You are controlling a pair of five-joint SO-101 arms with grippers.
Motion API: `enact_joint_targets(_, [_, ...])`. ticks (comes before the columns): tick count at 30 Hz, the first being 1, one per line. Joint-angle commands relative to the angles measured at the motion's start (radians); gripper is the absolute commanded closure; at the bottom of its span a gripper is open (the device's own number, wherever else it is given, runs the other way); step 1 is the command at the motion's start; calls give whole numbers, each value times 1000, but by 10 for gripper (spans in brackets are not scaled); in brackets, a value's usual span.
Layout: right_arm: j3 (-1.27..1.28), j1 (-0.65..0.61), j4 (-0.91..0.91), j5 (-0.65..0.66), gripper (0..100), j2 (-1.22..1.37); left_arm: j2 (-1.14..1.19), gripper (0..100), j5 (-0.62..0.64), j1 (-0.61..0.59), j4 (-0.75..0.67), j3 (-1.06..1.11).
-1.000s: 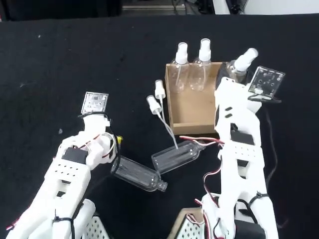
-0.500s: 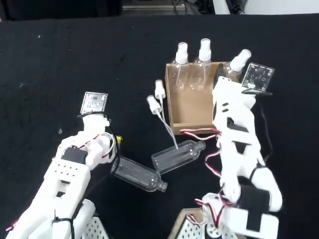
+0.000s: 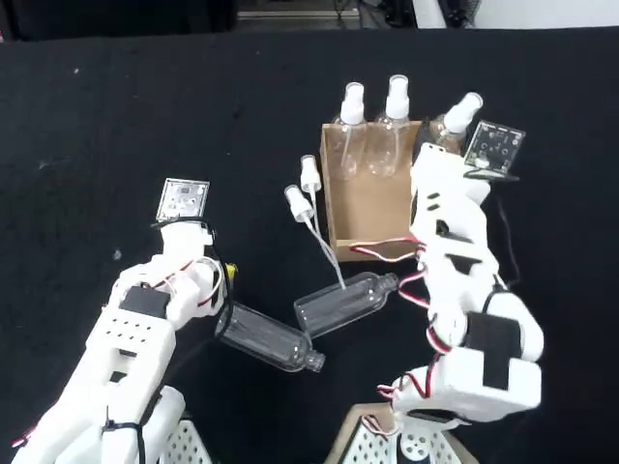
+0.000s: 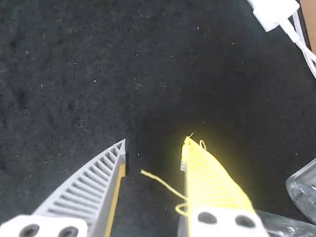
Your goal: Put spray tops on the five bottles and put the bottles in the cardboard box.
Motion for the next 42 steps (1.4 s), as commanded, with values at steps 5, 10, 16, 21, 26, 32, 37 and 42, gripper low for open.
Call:
enact_joint_targets(5, [-127,-11,-26,6,987,73,-20,819,-2,-8,-3,-41])
enact_joint_targets(10, [-168,-15,-26,12,987,136,-20,819,-2,-7,-3,-41])
enact_joint_targets(16, [-209,-15,-25,12,987,193,-20,819,-2,-7,-3,-41])
enact_joint_targets(21, [-211,-15,-25,12,987,199,-20,819,-3,-7,-3,-41])
enact_joint_targets(26, [-209,-17,-25,12,986,200,-20,819,-2,-7,-3,-41])
enact_joint_targets(32, [-205,-17,-23,12,986,200,-20,819,-2,-7,-3,-41])
enact_joint_targets(37, [-220,-17,52,14,970,194,-20,819,-2,-7,-3,-41])
enact_joint_targets(42, [-243,-17,114,8,845,194,-20,819,-2,-7,-3,-41])
